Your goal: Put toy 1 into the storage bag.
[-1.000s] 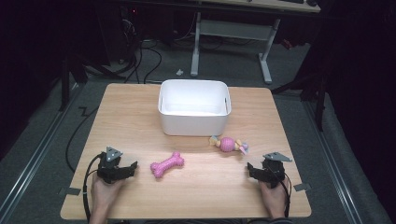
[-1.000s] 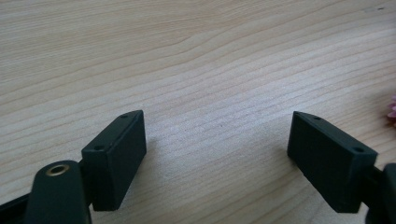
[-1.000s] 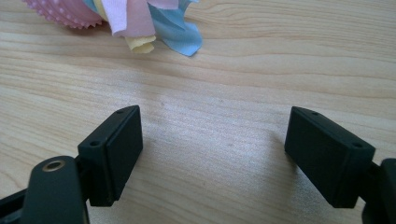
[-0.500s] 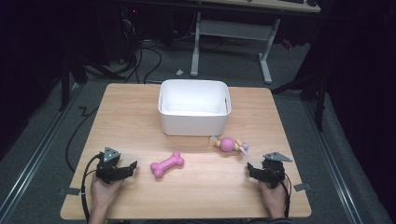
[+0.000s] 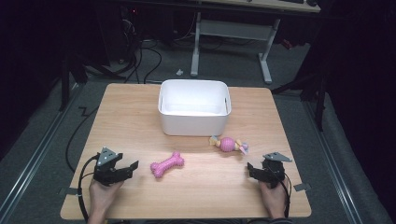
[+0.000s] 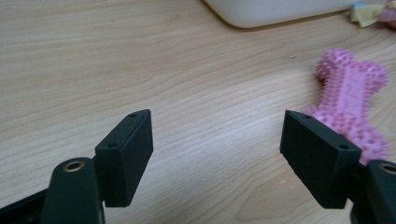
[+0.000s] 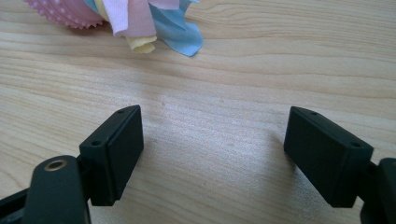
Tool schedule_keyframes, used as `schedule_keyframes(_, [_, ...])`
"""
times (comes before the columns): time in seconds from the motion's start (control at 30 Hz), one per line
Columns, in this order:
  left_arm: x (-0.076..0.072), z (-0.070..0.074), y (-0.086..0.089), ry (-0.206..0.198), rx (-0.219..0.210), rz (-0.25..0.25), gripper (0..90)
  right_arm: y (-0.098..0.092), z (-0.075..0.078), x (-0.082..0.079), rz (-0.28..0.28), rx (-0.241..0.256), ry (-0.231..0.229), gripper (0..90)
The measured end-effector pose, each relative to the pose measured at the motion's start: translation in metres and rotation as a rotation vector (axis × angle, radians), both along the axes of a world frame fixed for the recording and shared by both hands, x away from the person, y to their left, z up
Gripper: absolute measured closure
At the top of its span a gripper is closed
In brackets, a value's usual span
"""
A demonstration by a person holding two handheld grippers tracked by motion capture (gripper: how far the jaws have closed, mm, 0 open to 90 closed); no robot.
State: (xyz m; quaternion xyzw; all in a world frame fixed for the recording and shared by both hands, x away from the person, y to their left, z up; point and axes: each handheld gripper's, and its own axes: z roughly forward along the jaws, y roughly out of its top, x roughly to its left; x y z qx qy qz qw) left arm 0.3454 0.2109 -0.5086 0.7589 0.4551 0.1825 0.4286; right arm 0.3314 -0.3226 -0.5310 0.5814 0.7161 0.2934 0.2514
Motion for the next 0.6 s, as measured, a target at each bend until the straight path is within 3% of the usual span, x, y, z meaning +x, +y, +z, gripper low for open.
schedule_keyframes(0.27, [-0.001, 0.011, -0.019, -0.013, 0.01, -0.065, 25.0, 0.0, 0.0, 0.0, 0.004, -0.002, -0.002, 20.0])
schedule_keyframes(0.37, [-0.001, 0.014, -0.025, -0.029, 0.017, -0.075, 25.1, 0.0, 0.0, 0.0, 0.005, -0.002, -0.002, 20.1])
schedule_keyframes(0.6, [0.0, 0.017, -0.034, -0.024, 0.025, -0.106, 26.4, 0.0, 0.0, 0.0, 0.007, -0.002, -0.001, 20.1])
